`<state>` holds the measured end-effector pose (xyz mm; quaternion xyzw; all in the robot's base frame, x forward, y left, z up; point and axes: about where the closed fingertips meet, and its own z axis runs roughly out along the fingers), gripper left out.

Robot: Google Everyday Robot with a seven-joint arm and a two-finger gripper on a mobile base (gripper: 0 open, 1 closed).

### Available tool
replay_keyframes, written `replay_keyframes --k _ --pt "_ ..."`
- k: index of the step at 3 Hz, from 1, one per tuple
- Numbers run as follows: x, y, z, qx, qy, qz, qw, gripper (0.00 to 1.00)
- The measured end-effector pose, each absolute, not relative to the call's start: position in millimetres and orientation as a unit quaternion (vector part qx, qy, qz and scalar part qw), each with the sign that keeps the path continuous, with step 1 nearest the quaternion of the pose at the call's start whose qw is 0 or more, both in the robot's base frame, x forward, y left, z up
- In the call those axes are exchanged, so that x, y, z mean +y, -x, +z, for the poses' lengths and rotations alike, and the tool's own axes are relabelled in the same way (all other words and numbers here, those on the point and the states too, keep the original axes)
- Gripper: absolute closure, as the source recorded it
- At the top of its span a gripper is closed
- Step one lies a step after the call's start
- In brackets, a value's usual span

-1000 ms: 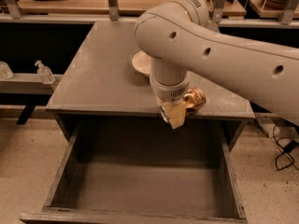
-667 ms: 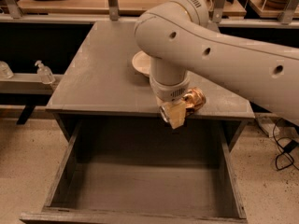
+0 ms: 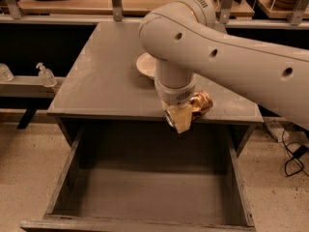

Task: Pick orange can from top drawer and place on counter

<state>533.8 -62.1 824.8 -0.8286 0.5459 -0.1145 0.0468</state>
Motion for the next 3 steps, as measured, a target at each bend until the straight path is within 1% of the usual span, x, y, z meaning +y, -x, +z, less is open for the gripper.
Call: replay_keyframes --k 2,3 --pt "-62 -534 825 0.546 0.829 -0.115 0.047 0.33" --pt "-71 -542 847 0.548 0.826 -0.119 0.056 0.46"
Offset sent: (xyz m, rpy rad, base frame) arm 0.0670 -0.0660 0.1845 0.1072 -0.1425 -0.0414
